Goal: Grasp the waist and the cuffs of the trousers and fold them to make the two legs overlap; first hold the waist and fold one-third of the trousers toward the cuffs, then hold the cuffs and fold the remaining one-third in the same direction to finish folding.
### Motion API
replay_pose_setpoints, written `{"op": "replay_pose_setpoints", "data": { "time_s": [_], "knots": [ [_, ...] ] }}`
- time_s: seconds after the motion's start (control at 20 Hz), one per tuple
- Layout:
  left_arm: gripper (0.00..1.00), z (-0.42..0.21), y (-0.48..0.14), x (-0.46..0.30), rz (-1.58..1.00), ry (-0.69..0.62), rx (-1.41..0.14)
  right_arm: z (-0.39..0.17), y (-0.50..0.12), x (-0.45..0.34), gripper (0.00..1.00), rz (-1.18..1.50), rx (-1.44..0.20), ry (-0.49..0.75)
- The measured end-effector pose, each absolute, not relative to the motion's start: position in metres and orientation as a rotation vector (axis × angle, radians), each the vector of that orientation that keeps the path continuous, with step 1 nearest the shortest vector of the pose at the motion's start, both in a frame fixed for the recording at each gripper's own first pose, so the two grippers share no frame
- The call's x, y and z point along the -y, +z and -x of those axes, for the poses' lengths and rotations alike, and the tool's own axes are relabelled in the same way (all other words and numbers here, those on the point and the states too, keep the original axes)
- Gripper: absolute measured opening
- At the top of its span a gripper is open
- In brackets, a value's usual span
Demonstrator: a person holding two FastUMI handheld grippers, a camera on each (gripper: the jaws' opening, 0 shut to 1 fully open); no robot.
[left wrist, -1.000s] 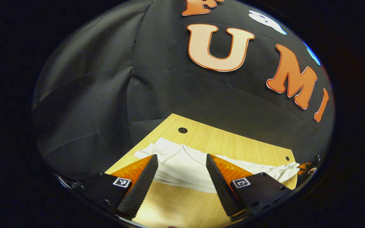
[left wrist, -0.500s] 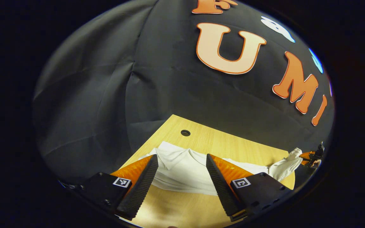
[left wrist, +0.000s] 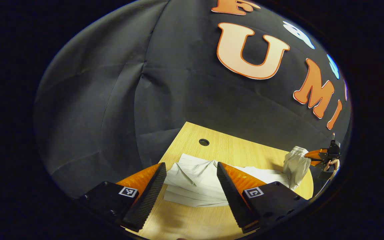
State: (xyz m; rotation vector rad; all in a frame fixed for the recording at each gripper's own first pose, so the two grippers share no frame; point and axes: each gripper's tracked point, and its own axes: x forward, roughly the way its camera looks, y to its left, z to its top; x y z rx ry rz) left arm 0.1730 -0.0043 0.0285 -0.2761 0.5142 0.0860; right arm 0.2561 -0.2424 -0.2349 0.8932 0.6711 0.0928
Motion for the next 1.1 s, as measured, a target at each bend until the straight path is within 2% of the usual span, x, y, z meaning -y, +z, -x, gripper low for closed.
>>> {"op": "replay_pose_setpoints", "data": {
  "time_s": [0.5,0.6,0.7,0.75,0.8,0.85,0.95,1.0,1.05,1.1],
  "knots": [
    [1.0,-0.172,0.021,0.002,0.317,0.137,-0.582,-0.253,-0.229,0.251,0.06,-0.784,-0.845,0.129],
    [1.0,-0.171,0.018,0.0,0.332,0.143,-0.593,-0.252,-0.232,0.253,0.09,-0.759,-0.857,0.138],
    [1.0,-0.17,0.013,0.001,0.351,0.144,-0.605,-0.251,-0.232,0.252,0.18,-0.753,-0.869,0.162],
    [1.0,-0.17,0.011,0.003,0.363,0.143,-0.612,-0.249,-0.229,0.253,0.14,-0.757,-0.879,0.174],
    [1.0,-0.17,0.007,0.003,0.376,0.14,-0.617,-0.247,-0.23,0.254,0.33,-0.763,-0.887,0.193],
    [1.0,-0.171,0.008,0.004,0.39,0.137,-0.624,-0.244,-0.227,0.251,0.43,-0.772,-0.889,0.218],
    [1.0,-0.17,0.002,0.007,0.427,0.128,-0.634,-0.233,-0.221,0.242,0.86,-0.774,-0.892,0.236],
    [1.0,-0.169,-0.002,0.01,0.456,0.124,-0.644,-0.232,-0.223,0.236,0.94,-0.772,-0.892,0.249],
    [1.0,-0.168,0.0,0.013,0.493,0.117,-0.658,-0.231,-0.219,0.234,0.98,-0.771,-0.884,0.271],
    [1.0,-0.167,-0.005,0.018,0.529,0.111,-0.672,-0.228,-0.212,0.232,0.98,-0.785,-0.867,0.302]
  ]
}}
